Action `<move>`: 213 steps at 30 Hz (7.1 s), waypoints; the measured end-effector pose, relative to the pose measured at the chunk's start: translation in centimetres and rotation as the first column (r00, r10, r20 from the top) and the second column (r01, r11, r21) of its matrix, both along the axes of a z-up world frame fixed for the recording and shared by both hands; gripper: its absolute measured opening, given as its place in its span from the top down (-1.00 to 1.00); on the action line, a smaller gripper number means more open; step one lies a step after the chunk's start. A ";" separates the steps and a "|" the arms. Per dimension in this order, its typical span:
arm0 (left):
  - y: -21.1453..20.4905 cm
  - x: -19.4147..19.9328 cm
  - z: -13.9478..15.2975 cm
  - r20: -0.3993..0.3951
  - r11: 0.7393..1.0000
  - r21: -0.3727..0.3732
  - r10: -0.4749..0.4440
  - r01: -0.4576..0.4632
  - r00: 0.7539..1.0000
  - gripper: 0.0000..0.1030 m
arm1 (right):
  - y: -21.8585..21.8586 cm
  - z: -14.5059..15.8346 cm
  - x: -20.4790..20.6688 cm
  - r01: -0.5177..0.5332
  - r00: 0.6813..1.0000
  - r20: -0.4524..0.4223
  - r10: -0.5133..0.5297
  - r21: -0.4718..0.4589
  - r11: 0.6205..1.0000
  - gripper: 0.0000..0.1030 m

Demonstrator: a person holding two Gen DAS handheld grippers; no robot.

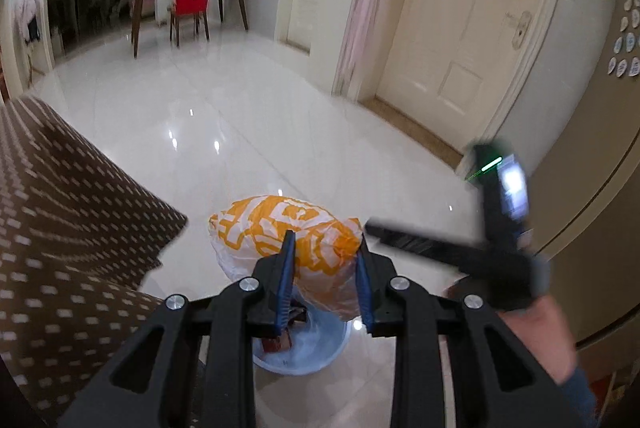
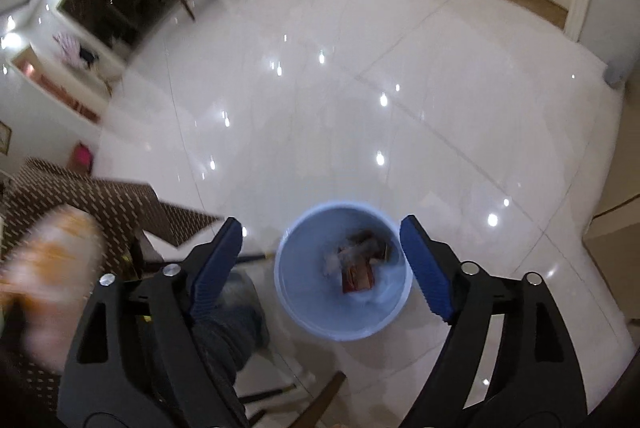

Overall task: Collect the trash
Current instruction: 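Carry both items to the blue wastebasket and open both grippers over it, then move both tools back over the table toward the remaining wrappers, then grasp the orange foil packet with left gripper while right gripper grasps green vegetable bundle, then carry the packet and vegetable bundle to the blue wastebasket and release them, then move both tools back over the table toward the remaining wrappers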

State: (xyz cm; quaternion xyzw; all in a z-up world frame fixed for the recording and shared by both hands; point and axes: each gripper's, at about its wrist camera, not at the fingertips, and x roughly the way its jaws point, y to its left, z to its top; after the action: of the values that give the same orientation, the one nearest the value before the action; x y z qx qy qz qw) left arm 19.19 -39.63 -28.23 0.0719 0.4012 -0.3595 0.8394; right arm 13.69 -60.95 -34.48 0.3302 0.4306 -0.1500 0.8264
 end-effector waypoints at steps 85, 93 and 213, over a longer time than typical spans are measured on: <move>48.2 3.2 13.5 0.203 0.724 -0.012 0.677 -0.689 0.707 -0.91 | 45.4 20.2 13.6 -0.651 0.670 0.227 0.707 -0.277 0.706 -0.88; 48.6 7.6 11.5 0.129 0.745 0.088 0.650 -0.662 0.749 -0.91 | 47.6 17.8 16.0 -0.681 0.668 0.205 0.715 -0.218 0.699 -0.88; 1.8 2.1 6.1 0.073 0.985 0.151 0.075 -0.086 0.994 -0.85 | 4.2 6.4 0.1 -0.080 0.992 0.100 0.079 0.008 0.997 -0.88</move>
State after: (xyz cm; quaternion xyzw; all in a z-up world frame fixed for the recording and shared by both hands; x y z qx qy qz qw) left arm 21.27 -37.88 -22.11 0.1321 0.4017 -0.2907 0.8583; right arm 13.79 -56.74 -28.03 0.3249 0.4026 -0.0979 0.8502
